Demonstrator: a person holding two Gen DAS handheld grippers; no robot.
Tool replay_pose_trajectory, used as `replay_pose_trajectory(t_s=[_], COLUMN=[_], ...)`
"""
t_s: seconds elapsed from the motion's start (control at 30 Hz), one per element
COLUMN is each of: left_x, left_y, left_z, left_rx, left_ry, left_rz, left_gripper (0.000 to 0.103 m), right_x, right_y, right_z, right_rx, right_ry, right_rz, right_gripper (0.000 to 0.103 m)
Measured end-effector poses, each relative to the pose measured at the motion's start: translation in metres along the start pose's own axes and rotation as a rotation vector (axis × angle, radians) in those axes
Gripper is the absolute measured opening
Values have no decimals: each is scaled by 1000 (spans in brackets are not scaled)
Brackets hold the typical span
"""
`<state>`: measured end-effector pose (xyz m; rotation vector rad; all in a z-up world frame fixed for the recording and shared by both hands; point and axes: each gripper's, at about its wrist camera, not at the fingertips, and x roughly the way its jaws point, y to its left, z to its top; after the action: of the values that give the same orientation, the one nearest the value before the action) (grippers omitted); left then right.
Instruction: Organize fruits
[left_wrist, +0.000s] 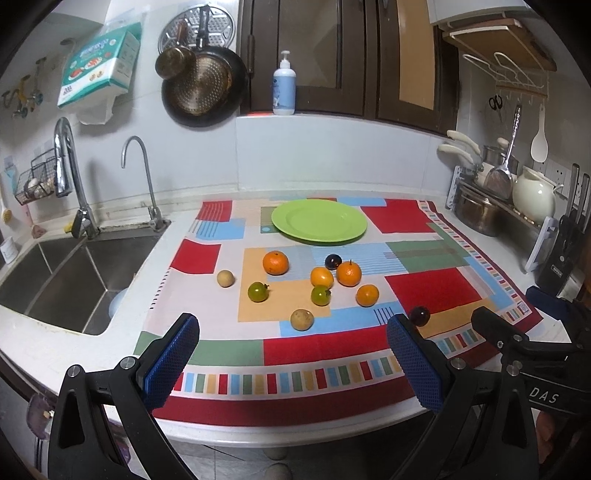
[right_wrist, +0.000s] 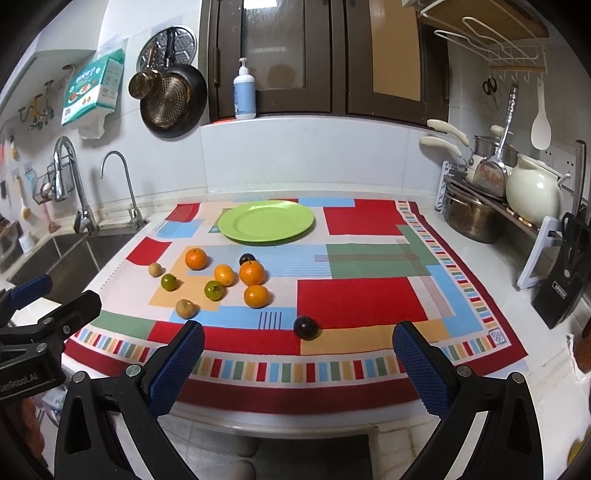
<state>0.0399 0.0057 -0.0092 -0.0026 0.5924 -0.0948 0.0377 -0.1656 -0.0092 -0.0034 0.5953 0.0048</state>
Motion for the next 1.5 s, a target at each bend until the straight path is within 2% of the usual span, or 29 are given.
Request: replay_pose_trajectory(t_s=[0.2,0.47,0.63,0.77,0.93,1.13,1.5], left_x=[27,67,95,114,136,157,174], left_y=[3,5,4,4,4,3,-1], left_z=[1,-3,-6,-7,-9,-13,-14], left_rx=[13,38,47,48,50,51,77], left_ry=[47,111,162,203,242,295,328], left_rz=[-23,-42,-62,-88,-99,-130,-156], left_gripper=[89,78,73,65,59,50,33], right_x=[24,61,86,104,123,141,158], right_y=[8,13,9,5,3,-1,-7], right_z=[0,-3,-7,-9,-13,-17,-20], right_rx=[-7,-5,20,44,58,85,114], right_ry=[43,105,149,189,229,279,320], right_rz=[-7,-28,-40,-42,-45,-43,-64], right_gripper=[103,102,97,91,81,66,45])
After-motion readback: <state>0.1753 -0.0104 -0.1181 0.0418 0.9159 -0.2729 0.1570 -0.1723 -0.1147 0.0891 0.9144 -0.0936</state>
